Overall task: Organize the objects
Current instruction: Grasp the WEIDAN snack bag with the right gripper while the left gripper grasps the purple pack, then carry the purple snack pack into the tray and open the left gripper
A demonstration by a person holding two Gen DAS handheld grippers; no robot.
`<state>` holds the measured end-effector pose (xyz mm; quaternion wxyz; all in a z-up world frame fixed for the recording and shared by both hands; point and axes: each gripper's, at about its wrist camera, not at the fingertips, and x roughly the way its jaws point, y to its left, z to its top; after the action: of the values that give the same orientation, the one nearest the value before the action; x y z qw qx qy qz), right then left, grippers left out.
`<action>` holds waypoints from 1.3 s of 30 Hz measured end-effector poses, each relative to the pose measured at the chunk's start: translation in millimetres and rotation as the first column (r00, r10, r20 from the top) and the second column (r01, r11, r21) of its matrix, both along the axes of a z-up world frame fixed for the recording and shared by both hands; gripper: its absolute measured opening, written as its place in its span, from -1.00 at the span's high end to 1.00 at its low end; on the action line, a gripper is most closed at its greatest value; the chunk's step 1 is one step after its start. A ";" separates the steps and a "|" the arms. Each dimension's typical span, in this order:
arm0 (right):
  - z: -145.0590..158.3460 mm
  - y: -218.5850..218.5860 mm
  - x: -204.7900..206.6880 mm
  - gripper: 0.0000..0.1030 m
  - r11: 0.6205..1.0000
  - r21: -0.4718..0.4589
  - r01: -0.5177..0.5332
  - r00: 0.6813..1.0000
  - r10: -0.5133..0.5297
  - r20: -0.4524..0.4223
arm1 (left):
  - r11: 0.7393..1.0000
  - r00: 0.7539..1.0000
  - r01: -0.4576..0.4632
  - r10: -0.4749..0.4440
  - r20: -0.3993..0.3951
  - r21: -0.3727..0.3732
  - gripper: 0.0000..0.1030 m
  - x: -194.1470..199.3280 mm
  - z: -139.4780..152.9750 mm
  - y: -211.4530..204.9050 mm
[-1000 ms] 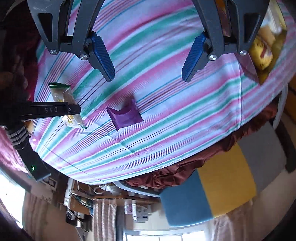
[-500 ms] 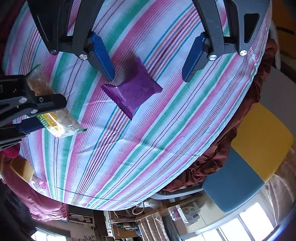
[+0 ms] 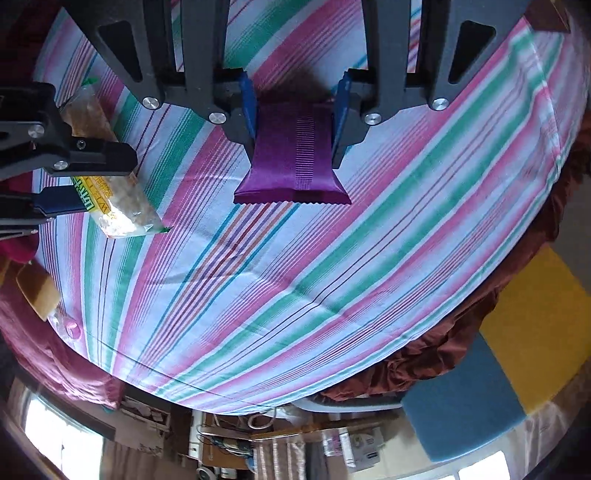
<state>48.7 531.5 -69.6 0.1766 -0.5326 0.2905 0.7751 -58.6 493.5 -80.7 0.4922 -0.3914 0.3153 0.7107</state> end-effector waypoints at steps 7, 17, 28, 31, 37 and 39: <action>-2.7 -5.8 -0.8 0.11 0.999 0.028 -0.022 0.999 0.021 0.031 | 0.983 0.983 -0.184 0.183 0.035 0.028 0.35 12.8 1.1 -38.0; -1.3 -25.4 -4.4 0.12 0.989 0.113 -0.097 0.994 0.089 0.068 | 0.950 0.959 -0.282 0.281 0.028 0.137 0.35 52.1 40.9 -98.8; -1.1 -45.6 -6.7 0.12 0.971 0.155 -0.185 0.981 0.173 0.084 | 0.908 0.922 -0.387 0.387 0.032 0.163 0.35 68.5 50.7 -156.8; -1.4 -51.4 -7.6 0.11 0.963 0.168 -0.211 0.976 0.198 0.091 | 0.897 0.914 -0.404 0.405 0.030 0.180 0.35 70.0 55.2 -170.5; -1.6 -55.6 -6.9 0.11 0.956 0.189 -0.227 0.972 0.210 0.105 | 0.872 0.896 -0.439 0.443 0.035 0.215 0.35 70.7 65.5 -197.9; -1.7 -56.0 -6.4 0.11 0.955 0.192 -0.228 0.972 0.210 0.107 | 0.863 0.889 -0.453 0.457 0.036 0.225 0.35 69.4 68.6 -207.6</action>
<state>42.3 475.6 -71.3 0.1553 -0.5733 0.1412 0.7920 10.7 285.9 -12.1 0.3494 -0.3891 0.1352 0.8416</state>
